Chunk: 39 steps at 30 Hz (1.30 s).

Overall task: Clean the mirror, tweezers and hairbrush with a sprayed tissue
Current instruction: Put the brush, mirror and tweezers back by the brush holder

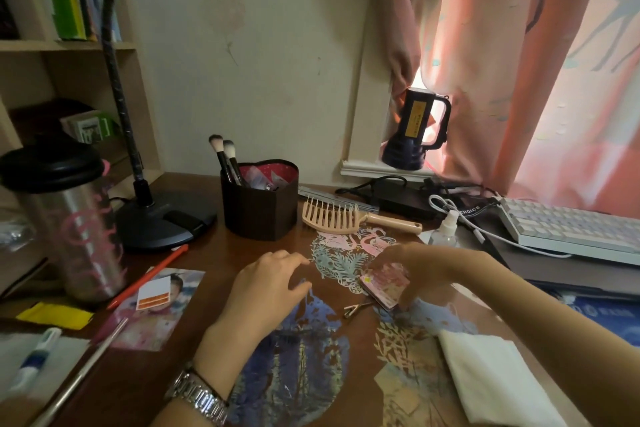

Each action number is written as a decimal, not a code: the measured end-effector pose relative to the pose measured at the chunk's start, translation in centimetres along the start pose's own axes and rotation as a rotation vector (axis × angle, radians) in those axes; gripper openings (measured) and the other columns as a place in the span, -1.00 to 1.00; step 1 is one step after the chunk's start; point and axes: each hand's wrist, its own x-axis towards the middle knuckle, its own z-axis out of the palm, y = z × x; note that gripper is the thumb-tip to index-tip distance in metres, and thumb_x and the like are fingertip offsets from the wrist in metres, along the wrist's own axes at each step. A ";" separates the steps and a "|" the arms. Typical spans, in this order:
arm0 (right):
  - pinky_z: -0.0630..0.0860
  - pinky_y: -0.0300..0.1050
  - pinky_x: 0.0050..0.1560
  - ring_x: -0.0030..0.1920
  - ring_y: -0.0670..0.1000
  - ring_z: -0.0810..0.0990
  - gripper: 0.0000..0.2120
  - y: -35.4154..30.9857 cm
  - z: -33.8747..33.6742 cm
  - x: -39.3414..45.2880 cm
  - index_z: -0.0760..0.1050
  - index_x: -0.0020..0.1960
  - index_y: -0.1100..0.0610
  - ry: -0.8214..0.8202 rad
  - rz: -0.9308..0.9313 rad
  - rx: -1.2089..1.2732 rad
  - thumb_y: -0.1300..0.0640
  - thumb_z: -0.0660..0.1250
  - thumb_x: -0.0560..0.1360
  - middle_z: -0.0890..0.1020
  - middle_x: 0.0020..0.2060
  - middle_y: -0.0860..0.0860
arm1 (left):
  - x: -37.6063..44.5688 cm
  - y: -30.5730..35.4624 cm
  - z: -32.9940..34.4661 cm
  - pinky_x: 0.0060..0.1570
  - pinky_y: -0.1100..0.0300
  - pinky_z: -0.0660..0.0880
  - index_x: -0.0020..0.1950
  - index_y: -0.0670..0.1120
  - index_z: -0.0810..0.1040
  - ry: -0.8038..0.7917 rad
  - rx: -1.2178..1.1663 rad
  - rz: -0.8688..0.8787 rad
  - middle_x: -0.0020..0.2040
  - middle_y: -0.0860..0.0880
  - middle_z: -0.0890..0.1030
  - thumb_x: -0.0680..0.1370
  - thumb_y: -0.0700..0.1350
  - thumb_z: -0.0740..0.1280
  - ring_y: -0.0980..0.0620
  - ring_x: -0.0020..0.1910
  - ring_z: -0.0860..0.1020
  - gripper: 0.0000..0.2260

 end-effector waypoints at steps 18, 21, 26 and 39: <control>0.49 -0.16 -0.01 -0.05 -0.02 0.49 -0.36 0.2 -0.1 -0.3 0.49 0.13 0.05 0.239 -0.138 -0.110 -0.29 0.32 0.17 0.50 -0.02 -0.08 | 0.2 -0.3 0.2 0.04 0.21 0.44 0.31 0.12 0.40 -0.026 0.038 -0.032 0.22 0.13 0.50 0.53 0.10 0.26 0.13 0.16 0.46 -0.65; 0.49 -0.21 -0.06 -0.09 -0.04 0.49 -0.46 -0.3 -1.8 -1.1 0.51 0.11 0.09 0.329 -0.174 -0.078 -0.21 0.36 0.25 0.50 -0.06 -0.08 | 0.4 -0.8 -0.1 0.03 0.21 0.46 0.28 0.14 0.41 -0.017 0.032 -0.074 0.21 0.14 0.50 0.51 0.12 0.27 0.14 0.15 0.47 -0.66; 0.39 -0.35 -0.13 -0.13 -0.08 0.48 -0.47 -2.8 -4.1 -0.9 0.52 0.17 0.09 0.516 -0.261 -0.026 -0.18 0.42 0.31 0.49 -0.08 -0.07 | 0.3 -2.6 -1.6 0.05 0.13 0.50 0.23 0.14 0.47 0.046 -0.047 -0.210 0.18 0.12 0.53 0.48 0.12 0.33 0.12 0.12 0.50 -0.67; 0.46 -0.13 0.08 0.03 -0.05 0.46 -0.36 -12.6 -1.9 8.5 0.42 0.24 0.00 0.525 -0.316 0.094 -0.28 0.40 0.26 0.48 0.08 -0.06 | -0.9 -7.8 -4.5 0.08 0.13 0.49 0.16 0.05 0.57 0.270 -0.248 -0.511 0.10 0.06 0.61 0.43 0.00 0.42 0.10 0.06 0.54 -0.70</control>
